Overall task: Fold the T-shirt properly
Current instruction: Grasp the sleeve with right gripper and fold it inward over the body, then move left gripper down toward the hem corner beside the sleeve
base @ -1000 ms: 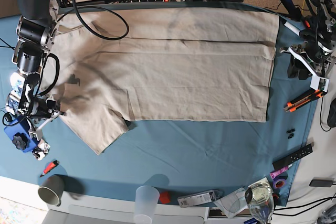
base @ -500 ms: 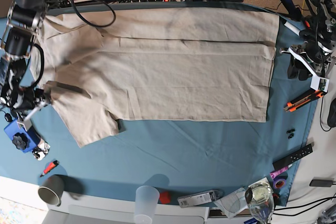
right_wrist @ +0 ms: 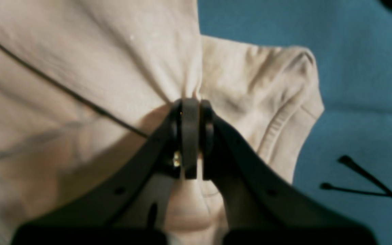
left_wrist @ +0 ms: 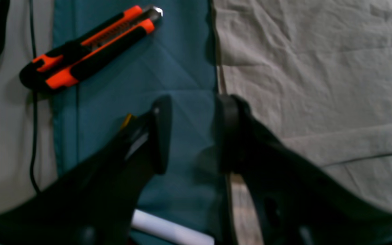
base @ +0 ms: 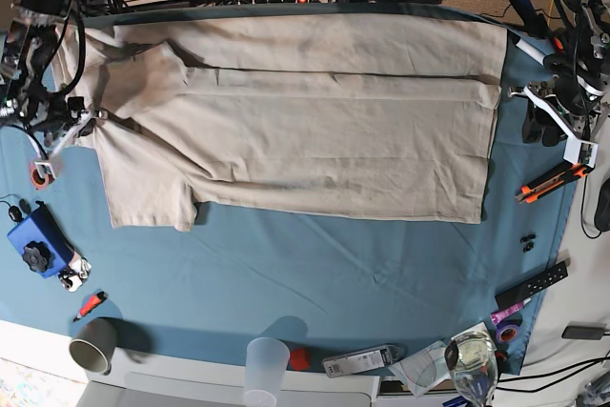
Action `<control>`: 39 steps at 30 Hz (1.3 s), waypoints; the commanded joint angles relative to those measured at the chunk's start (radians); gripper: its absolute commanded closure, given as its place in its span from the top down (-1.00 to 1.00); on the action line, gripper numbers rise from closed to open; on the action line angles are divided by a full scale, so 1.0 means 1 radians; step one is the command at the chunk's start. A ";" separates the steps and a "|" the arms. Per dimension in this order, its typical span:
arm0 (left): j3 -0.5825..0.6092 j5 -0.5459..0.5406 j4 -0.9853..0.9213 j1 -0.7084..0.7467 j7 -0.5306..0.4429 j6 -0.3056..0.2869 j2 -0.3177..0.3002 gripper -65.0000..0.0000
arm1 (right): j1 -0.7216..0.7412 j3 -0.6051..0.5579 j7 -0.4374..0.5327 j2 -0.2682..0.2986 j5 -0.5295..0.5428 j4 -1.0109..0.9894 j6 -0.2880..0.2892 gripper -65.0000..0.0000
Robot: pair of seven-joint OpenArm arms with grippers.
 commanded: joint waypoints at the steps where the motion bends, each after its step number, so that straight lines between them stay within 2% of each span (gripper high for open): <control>1: -0.007 -0.011 0.018 -0.007 -0.027 -0.004 -0.016 -0.32 | 0.016 0.032 0.019 0.021 0.002 0.017 0.000 -1.00; 4: -0.007 -0.011 0.018 -0.007 -0.029 -0.004 -0.016 -0.32 | 0.019 0.065 0.019 0.017 -0.002 0.017 0.008 -1.00; 6: -0.007 -0.011 0.018 -0.007 -0.029 -0.004 -0.017 -0.32 | 0.022 0.070 0.018 0.017 -0.003 0.017 0.050 -1.00; 9: -0.007 -0.010 0.018 -0.007 -0.028 -0.004 -0.016 -0.32 | 0.022 0.070 0.016 0.017 -0.002 0.017 0.109 -0.71; 10: -0.007 -0.011 0.018 -0.007 -0.028 -0.004 -0.017 -0.32 | 0.022 0.070 0.014 0.017 -0.002 0.017 0.113 -0.62; 13: -0.007 -0.010 0.018 -0.006 -0.027 -0.004 -0.017 -0.32 | 0.022 0.070 0.002 0.017 -0.002 0.017 0.112 -0.37; 15: -0.007 -0.011 0.018 -0.006 -0.027 -0.004 -0.017 -0.32 | 0.022 0.070 -0.006 0.017 -0.001 0.017 0.098 -0.36; 17: -0.007 -0.011 0.018 -0.006 -0.027 -0.004 -0.017 -0.32 | 0.026 0.070 0.000 0.024 0.005 0.017 0.043 -0.36; 18: -0.007 -0.011 0.018 -0.006 -0.027 -0.004 -0.017 -0.32 | 0.033 0.070 0.012 0.029 0.011 0.017 0.035 -0.36; 24: -0.007 -0.011 0.018 -0.006 -0.025 -0.004 -0.017 -0.32 | 0.132 0.088 0.143 0.033 -0.012 0.001 0.037 -0.36; 29: -0.007 -0.011 0.018 -0.006 -0.021 -0.004 -0.017 -0.32 | 0.272 0.087 0.267 0.022 -0.047 -0.203 0.045 -0.36; 35: -0.007 -0.011 0.018 -0.004 -0.021 -0.004 -0.017 -0.32 | 0.468 0.087 0.314 0.022 -0.057 -0.533 0.200 -0.36; 39: -0.007 -0.011 0.018 -0.005 -0.021 -0.004 -0.017 -0.32 | 0.574 0.087 0.352 0.022 -0.085 -0.716 0.217 -0.36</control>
